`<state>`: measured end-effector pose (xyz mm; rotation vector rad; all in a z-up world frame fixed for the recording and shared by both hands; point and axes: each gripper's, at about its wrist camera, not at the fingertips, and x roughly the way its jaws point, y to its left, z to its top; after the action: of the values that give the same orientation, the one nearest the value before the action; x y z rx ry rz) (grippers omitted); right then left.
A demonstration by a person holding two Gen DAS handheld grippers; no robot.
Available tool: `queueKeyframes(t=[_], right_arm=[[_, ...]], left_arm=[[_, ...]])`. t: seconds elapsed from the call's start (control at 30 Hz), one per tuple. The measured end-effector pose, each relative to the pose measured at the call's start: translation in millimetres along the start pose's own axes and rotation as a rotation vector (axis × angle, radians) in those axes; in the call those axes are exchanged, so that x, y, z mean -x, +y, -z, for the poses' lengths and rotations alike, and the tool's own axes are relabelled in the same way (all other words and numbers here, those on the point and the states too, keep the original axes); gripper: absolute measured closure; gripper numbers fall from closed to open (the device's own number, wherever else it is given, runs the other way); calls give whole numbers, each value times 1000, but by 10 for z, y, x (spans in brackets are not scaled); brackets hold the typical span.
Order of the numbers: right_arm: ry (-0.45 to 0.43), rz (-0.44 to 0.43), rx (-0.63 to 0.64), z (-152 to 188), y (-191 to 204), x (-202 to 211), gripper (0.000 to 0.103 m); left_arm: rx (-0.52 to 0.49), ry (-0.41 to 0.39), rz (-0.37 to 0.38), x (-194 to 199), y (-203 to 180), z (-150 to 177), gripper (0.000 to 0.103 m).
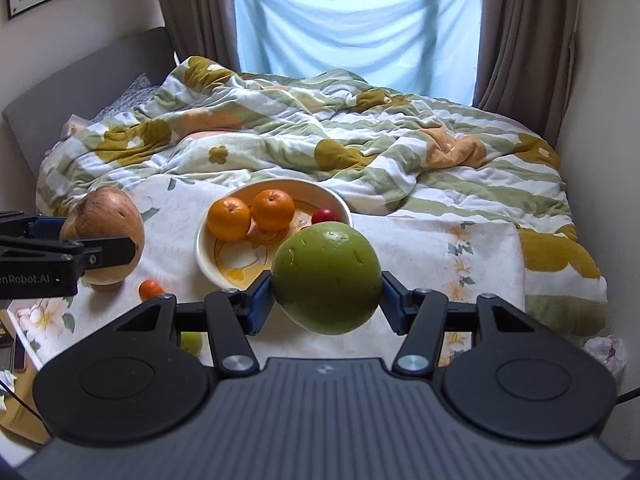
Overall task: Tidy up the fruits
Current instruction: 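Carry the apple and pomelo over the white bowl with both grippers, then lower the apple and pomelo into the bowl and open both grippers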
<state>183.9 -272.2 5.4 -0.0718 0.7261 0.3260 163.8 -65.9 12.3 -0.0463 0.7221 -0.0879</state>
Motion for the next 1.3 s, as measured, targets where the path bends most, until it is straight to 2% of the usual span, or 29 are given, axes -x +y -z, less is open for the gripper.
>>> queueKeyframes(t=[0.33, 0.7, 0.93, 1.17, 1.2, 1.3], right_arm=[[16, 31, -37, -307, -190, -412, 32], [70, 86, -96, -452, -374, -900, 32], [103, 117, -118, -434, -457, -1066, 32], [124, 130, -142, -410, -548, -1117, 32], [126, 130, -146, -406, -556, -1114, 32], [127, 131, -151, -406, -563, -1112, 32]], left_arm=[[-80, 59, 29, -655, -102, -203, 26], [-171, 165, 70, -1370, -187, -223, 26], [-228, 216, 91, -1657, -287, -162, 26], [-252, 243, 81, -1745, -345, -123, 26], [-262, 250, 77, -1750, -359, -119, 23], [-275, 195, 78, -1637, -365, -150, 2]])
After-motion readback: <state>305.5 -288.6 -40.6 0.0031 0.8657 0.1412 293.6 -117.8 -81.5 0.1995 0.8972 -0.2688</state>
